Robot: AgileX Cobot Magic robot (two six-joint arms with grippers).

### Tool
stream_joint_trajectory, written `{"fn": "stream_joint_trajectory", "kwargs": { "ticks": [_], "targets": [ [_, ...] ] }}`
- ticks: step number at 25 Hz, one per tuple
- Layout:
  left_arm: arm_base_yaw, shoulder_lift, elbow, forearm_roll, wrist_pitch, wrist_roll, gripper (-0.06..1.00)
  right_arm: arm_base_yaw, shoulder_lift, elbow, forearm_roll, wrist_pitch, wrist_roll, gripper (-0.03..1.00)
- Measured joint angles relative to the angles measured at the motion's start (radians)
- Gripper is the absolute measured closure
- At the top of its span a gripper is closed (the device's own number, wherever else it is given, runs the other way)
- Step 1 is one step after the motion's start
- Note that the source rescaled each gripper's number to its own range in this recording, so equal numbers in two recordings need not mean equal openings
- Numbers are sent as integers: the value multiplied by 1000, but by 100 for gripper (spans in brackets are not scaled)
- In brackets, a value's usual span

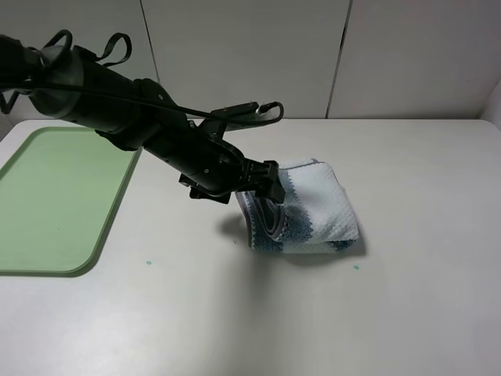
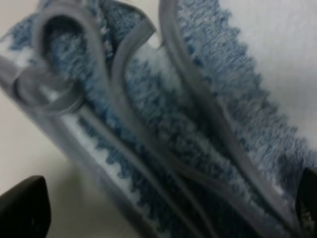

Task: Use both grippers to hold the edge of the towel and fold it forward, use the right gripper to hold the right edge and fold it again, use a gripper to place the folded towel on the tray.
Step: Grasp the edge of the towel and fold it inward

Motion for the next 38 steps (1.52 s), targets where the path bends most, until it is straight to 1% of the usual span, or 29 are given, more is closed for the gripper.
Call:
{"fn": "stream_joint_trajectory", "kwargs": {
  "ticks": [12,17,22,32,35,38],
  "targets": [
    [-29,122,-42,-49,-3,8,-5,0,0,0,0,1,0,-3],
    [-45,165,-106,-62,5,17,-5,0,0,0,0,1,0,-3],
    [-48,205,-168,-69,39,22,-5,0,0,0,0,1,0,-3],
    [-48,231,-188,-84,53,30,-5,0,0,0,0,0,0,-3],
    [-48,232,-191,-84,54,30,-3,0,0,0,0,0,0,-3],
    [-48,233,-191,-84,53,32,4,0,0,0,0,0,0,-3]
  ]
}}
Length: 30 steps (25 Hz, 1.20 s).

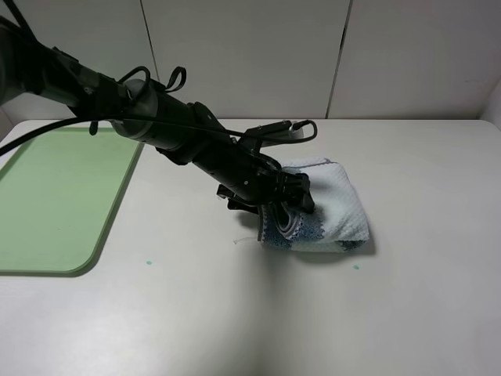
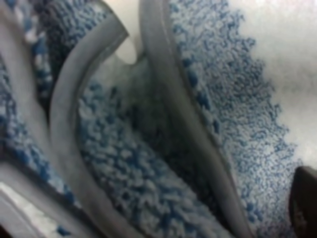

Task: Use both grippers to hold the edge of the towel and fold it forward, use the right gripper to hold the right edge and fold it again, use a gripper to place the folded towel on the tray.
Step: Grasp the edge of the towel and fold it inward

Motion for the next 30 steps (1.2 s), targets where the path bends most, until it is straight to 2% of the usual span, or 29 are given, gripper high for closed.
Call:
{"fn": "stream_joint_trajectory", "kwargs": {
  "ticks": [6,14,23,30],
  "targets": [
    [1,9,0,0,-8,1,22,0,0,0,0,0,0,-3],
    [1,16,0,-3,-6,-2,40,0,0,0,0,1,0,-3],
    [1,27,1,-9,3,-25,74,0,0,0,0,1,0,-3],
    [1,27,1,-9,4,-25,74,0,0,0,0,1,0,-3]
  ]
}}
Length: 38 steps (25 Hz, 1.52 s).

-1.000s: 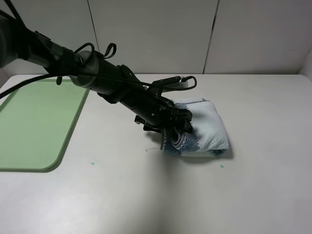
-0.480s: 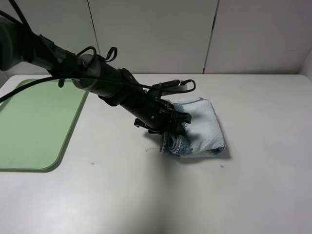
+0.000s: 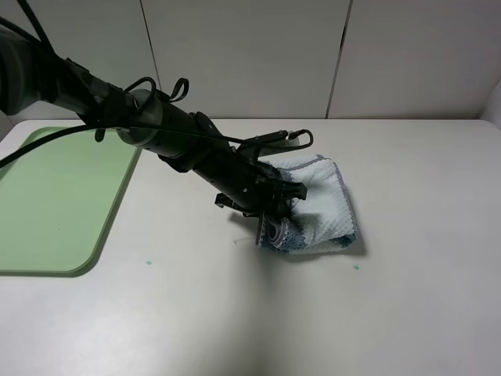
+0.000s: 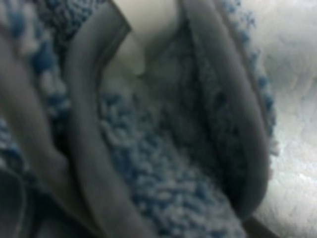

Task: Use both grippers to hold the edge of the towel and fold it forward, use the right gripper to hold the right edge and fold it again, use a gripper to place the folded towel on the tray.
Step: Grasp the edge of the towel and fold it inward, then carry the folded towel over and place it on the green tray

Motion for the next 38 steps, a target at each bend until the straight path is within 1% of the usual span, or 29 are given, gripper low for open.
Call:
{"fn": "stream_joint_trajectory", "kwargs": {
  "ticks": [5,7,11,15,22,28,33,38],
  "targets": [
    [1,-3,0,17,2,-7,74,0,0,0,0,0,0,-3],
    [9,-8,0,49,15,-29,74,0,0,0,0,-1,0,-3],
    [35,-34,9,141,48,-79,74,0,0,0,0,-1,0,-3],
    [80,-69,17,218,93,-107,74,0,0,0,0,-1,0,-3],
    [161,-118,18,344,141,-153,75,0,0,0,0,-1,0,-3],
    [219,-145,38,402,183,-157,75,0,0,0,0,-1,0,-3],
    [290,-188,67,450,200,-161,75,0,0,0,0,0,0,-3],
    [356,-216,69,494,226,-164,75,0,0,0,0,0,0,-3]
  ]
}}
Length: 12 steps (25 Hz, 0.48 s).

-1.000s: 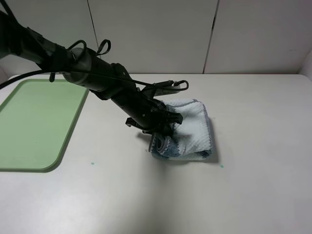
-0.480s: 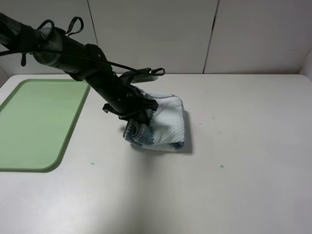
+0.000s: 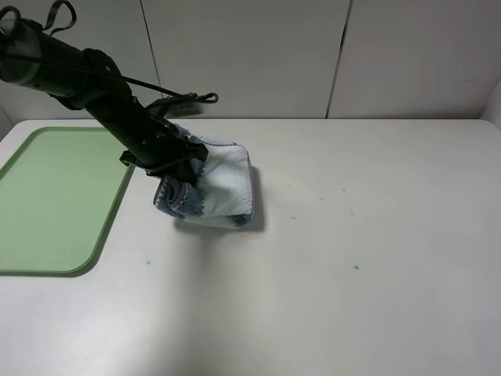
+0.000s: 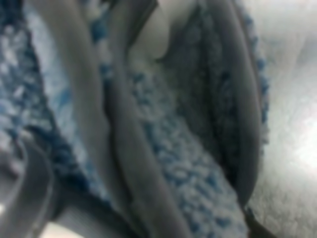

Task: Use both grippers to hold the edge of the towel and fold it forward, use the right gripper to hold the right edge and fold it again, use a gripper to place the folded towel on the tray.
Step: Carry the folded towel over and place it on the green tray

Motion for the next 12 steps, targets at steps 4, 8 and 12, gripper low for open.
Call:
{"fn": "stream_joint_trajectory", "kwargs": {
  "ticks": [4,8,12],
  "targets": [
    [46,-21,0,27,4,0,75,0,0,0,0,-1,0,-3],
    [99,-23,0,60,30,0,75,0,0,0,0,-1,0,-3],
    [152,-25,0,85,62,0,75,0,0,0,0,-1,0,-3]
  ]
}}
